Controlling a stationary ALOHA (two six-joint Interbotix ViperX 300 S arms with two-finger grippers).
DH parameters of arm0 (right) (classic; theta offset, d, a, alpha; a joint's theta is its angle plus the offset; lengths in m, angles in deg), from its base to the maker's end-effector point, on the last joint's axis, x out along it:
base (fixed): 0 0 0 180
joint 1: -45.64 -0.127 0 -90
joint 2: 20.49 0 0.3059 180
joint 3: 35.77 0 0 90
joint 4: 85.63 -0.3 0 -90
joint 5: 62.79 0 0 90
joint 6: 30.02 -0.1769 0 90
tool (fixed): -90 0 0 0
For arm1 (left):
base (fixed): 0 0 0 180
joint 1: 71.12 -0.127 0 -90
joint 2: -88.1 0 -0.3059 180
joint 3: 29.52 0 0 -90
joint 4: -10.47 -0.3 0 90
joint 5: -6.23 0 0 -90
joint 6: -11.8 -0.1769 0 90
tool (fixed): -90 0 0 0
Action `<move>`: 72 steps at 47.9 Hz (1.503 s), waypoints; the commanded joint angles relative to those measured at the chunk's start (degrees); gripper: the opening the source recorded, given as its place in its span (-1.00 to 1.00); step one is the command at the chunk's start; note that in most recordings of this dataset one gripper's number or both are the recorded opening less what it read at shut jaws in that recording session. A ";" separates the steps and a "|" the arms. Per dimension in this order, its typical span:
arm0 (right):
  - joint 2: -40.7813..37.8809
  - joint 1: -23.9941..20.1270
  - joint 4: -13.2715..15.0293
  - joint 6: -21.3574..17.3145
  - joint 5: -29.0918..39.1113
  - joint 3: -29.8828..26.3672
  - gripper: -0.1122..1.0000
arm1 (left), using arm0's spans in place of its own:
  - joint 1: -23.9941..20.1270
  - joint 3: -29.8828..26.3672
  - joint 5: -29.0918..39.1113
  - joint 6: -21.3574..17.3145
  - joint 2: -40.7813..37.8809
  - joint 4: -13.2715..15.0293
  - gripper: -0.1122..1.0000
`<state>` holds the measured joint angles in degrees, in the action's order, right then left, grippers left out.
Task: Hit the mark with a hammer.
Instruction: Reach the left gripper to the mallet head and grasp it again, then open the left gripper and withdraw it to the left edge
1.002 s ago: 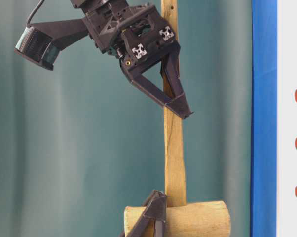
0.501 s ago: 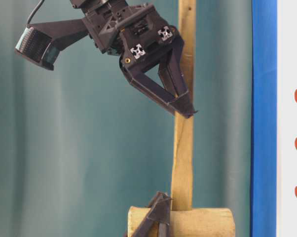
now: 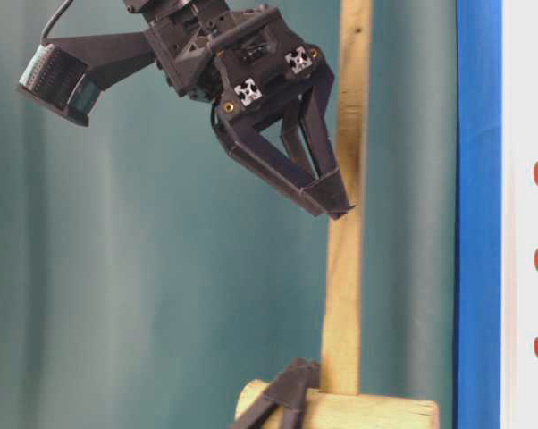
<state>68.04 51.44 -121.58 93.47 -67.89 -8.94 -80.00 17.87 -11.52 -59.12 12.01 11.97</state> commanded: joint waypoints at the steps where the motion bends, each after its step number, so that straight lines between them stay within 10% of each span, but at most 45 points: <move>1: 1.05 -0.26 1.58 0.09 -0.79 -1.76 0.75 | 0.09 -1.67 0.18 8.70 1.49 0.00 0.01; 11: 1.05 -0.35 3.08 1.14 -1.58 -1.76 0.75 | 0.09 -1.41 5.71 32.26 1.85 -0.18 0.01; 19: 0.97 -0.79 3.25 2.37 -1.49 -1.76 0.75 | 0.97 -0.53 7.56 42.54 2.99 -0.35 0.00; 57: -6.06 -1.67 3.87 6.68 -0.88 -4.75 0.69 | 4.39 -0.70 7.82 46.67 4.13 -0.35 0.01; 72: -6.06 -1.58 4.04 7.47 0.26 -4.66 -0.62 | 4.57 -1.23 7.65 47.20 4.04 -0.35 0.00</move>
<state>61.27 49.68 -117.62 101.20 -67.89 -12.28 -75.87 18.22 -3.26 -12.19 15.70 11.79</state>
